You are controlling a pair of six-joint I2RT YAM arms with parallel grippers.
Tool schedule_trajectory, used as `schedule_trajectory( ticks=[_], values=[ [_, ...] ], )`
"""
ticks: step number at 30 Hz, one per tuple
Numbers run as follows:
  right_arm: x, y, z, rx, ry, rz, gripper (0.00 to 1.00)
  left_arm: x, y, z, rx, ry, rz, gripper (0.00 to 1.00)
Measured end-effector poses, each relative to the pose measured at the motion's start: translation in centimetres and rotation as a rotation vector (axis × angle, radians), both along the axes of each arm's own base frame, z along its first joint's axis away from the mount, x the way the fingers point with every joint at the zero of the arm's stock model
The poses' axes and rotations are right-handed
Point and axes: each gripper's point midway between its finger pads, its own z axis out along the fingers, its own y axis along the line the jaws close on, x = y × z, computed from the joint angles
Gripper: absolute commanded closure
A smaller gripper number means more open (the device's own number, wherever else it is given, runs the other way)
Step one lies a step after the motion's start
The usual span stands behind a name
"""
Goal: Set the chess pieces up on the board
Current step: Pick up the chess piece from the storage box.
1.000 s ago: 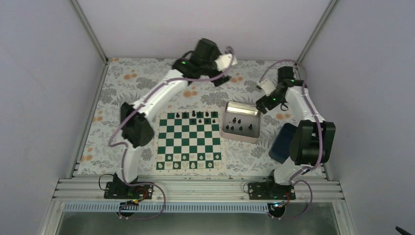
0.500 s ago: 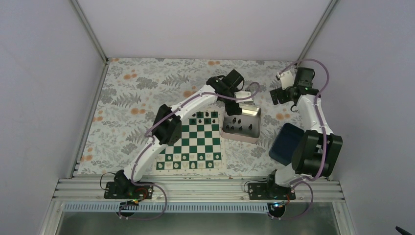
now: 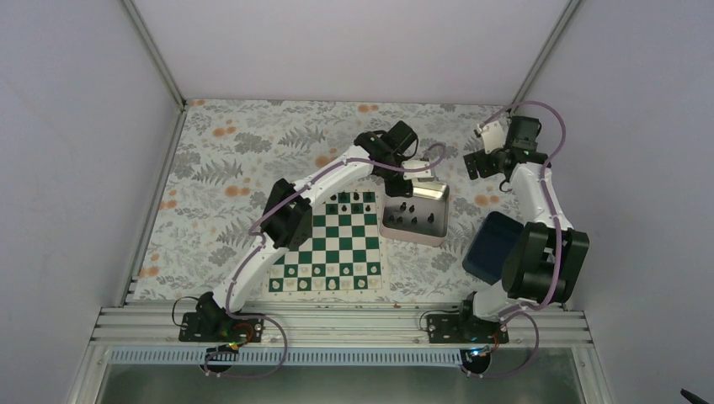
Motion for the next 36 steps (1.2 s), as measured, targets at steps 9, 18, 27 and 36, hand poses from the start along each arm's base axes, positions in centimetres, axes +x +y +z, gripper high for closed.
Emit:
schedule_trajectory(
  ticks=[9, 18, 27, 36],
  values=[
    [0.1, 0.4, -1.3, 0.022, 0.035, 0.015, 0.00, -0.3, 0.3, -1.3, 0.028, 0.020, -0.007, 0.56],
    [0.0, 1.0, -1.7, 0.025, 0.048, 0.029, 0.00, -0.7, 0.6, -2.4, 0.052, 0.036, -0.019, 0.56],
    [0.1, 1.2, -2.1, 0.024, 0.058, 0.037, 0.00, -1.5, 0.6, -3.2, 0.076, 0.046, -0.039, 0.56],
    [0.1, 1.5, -2.6, 0.026, 0.072, 0.046, 0.00, -1.5, 0.8, -5.4, 0.110, 0.059, -0.037, 0.57]
  ],
)
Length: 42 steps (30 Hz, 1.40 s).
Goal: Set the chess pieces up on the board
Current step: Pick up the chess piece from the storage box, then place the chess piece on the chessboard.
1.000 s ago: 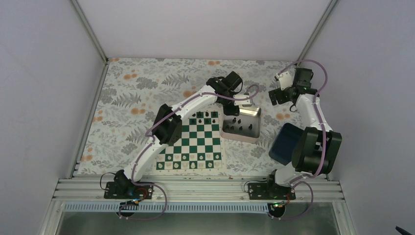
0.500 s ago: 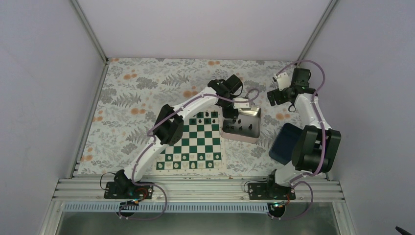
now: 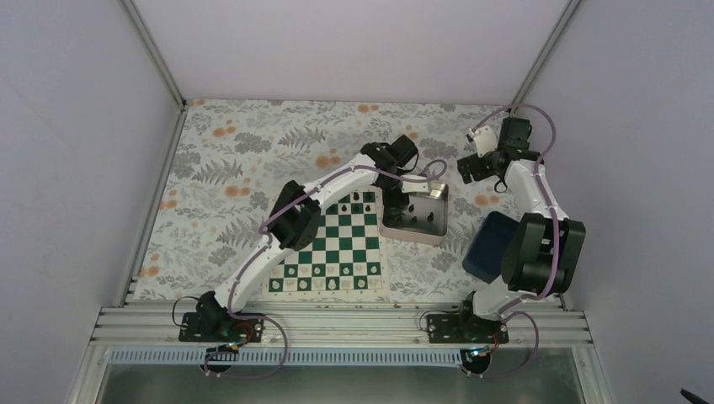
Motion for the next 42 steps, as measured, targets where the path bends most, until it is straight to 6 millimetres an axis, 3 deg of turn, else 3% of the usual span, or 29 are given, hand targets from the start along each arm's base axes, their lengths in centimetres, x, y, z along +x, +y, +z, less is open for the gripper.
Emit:
schedule_trajectory(
  ticks=[8, 17, 23, 27, 31, 37, 40, 42],
  values=[
    [-0.1, 0.1, -0.2, 0.002, 0.006, 0.007, 0.00, 0.1, -0.4, -0.7, -0.004, -0.004, -0.002, 0.67],
    [-0.1, 0.4, -0.4, 0.003, 0.014, 0.013, 0.00, 0.1, -0.3, -0.7, -0.001, -0.001, 0.000, 0.89],
    [-0.2, 0.4, -0.5, 0.003, 0.019, 0.014, 0.00, 0.3, -0.5, -0.3, -0.010, -0.009, 0.001, 0.91],
    [-0.2, 0.4, -0.5, 0.003, 0.019, 0.014, 0.00, 0.6, -0.8, 0.8, -0.024, -0.030, 0.004, 0.91],
    [-0.2, 0.4, -0.6, 0.003, 0.020, 0.014, 0.00, 0.8, -0.5, 3.2, -0.036, -0.060, 0.009, 0.91],
    [-0.2, 0.4, -0.6, 0.001, 0.021, 0.012, 0.00, 1.1, 2.8, 10.0, -0.067, -0.121, 0.052, 0.91],
    [-0.2, 0.3, -0.8, 0.000, 0.027, 0.011, 0.00, 2.1, 7.1, 12.6, -0.075, -0.149, 0.124, 0.91],
    [-0.2, 0.3, -1.0, 0.000, 0.034, 0.010, 0.00, 3.3, 10.7, 13.1, -0.068, -0.169, 0.191, 0.91]
  ],
)
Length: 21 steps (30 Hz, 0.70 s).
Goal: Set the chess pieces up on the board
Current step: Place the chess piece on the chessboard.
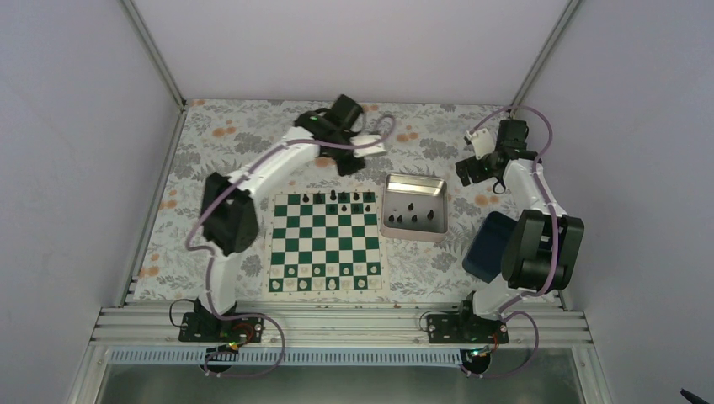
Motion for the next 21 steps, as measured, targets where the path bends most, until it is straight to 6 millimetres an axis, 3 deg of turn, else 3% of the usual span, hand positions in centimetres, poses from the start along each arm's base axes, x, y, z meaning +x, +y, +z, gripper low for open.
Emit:
schedule_trajectory(
  ticks=[2, 6, 9, 14, 21],
  values=[
    [-0.1, 0.0, -0.2, 0.001, 0.008, -0.001, 0.00, 0.8, 3.9, -0.4, 0.019, 0.003, 0.074, 0.91],
    [-0.2, 0.0, -0.4, 0.002, 0.017, 0.000, 0.00, 1.8, 12.5, -3.4, 0.062, 0.044, 0.242, 0.91],
    [-0.2, 0.2, -0.5, 0.003, 0.022, 0.004, 0.00, 1.0, 16.7, -6.0, 0.089, 0.083, 0.322, 0.91],
    [-0.5, 0.3, -1.0, 0.007, 0.042, 0.005, 0.00, -0.8, 19.6, -9.5, 0.103, 0.140, 0.381, 0.91],
    [-0.5, 0.3, -1.3, 0.008, 0.051, 0.005, 0.00, -0.6, 20.4, -11.0, 0.078, 0.141, 0.408, 0.92]
  ],
)
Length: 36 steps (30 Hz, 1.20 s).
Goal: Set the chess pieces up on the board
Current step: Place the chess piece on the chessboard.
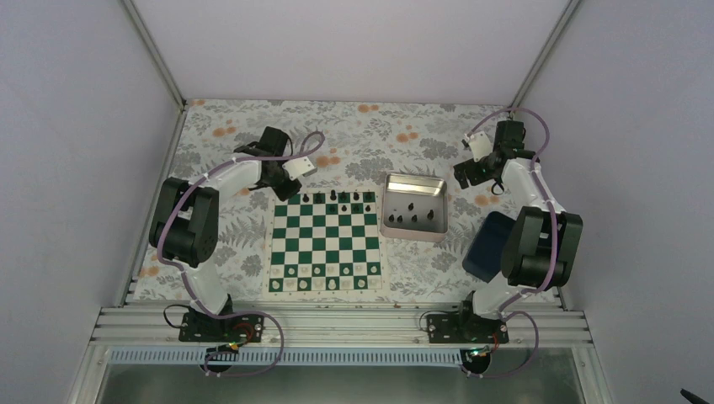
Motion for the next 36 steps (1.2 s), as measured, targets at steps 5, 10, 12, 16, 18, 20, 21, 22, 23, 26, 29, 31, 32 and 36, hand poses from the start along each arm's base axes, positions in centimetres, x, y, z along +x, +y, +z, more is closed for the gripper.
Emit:
schedule_trajectory(
  ticks=[5, 10, 12, 16, 18, 20, 21, 22, 23, 26, 29, 31, 32, 36],
  values=[
    [0.0, 0.0, 0.0, 0.000, 0.001, 0.000, 0.00, 0.6, 1.1, -0.3, -0.008, -0.011, 0.030, 0.92],
    [0.0, 0.0, -0.6, 0.002, 0.014, 0.000, 0.00, 0.5, 2.2, -1.0, -0.006, -0.001, 0.054, 0.92],
    [0.0, 0.0, -0.7, 0.002, 0.018, 0.000, 0.00, 0.3, 2.5, -1.4, -0.006, 0.009, 0.060, 0.92],
    [0.0, 0.0, -0.7, 0.002, 0.019, 0.000, 0.00, -0.1, 2.8, -1.9, -0.009, 0.021, 0.067, 0.92],
    [0.0, 0.0, -0.7, 0.002, 0.019, 0.000, 0.00, -0.2, 3.0, -2.1, -0.012, 0.025, 0.070, 0.92],
    [0.0, 0.0, -0.7, 0.002, 0.019, 0.000, 0.00, -0.3, 3.3, -2.3, -0.012, 0.029, 0.076, 0.92],
    [0.0, 0.0, -0.7, 0.002, 0.018, 0.000, 0.00, -0.3, 3.4, -2.4, -0.013, 0.031, 0.078, 0.92],
    [0.0, 0.0, -0.7, 0.002, 0.018, 0.000, 0.00, -0.4, 3.6, -2.5, -0.012, 0.035, 0.082, 0.92],
    [0.0, 0.0, -0.7, 0.002, 0.019, 0.000, 0.00, -0.5, 3.7, -2.7, -0.012, 0.039, 0.086, 0.92],
    [0.0, 0.0, -0.7, 0.003, 0.019, 0.000, 0.00, -0.8, 4.1, -3.1, -0.011, 0.051, 0.093, 0.92],
    [0.0, 0.0, -0.7, 0.003, 0.020, 0.000, 0.00, -1.0, 4.3, -3.3, -0.011, 0.055, 0.099, 0.92],
    [0.0, 0.0, -0.8, 0.003, 0.020, 0.000, 0.00, -0.8, 4.4, -3.3, -0.012, 0.050, 0.102, 0.91],
    [0.0, 0.0, -0.8, 0.003, 0.021, 0.000, 0.00, -0.8, 4.5, -3.4, -0.013, 0.049, 0.103, 0.92],
    [0.0, 0.0, -0.8, 0.003, 0.021, 0.000, 0.00, -0.5, 4.3, -3.7, -0.018, 0.045, 0.103, 0.91]
  ],
)
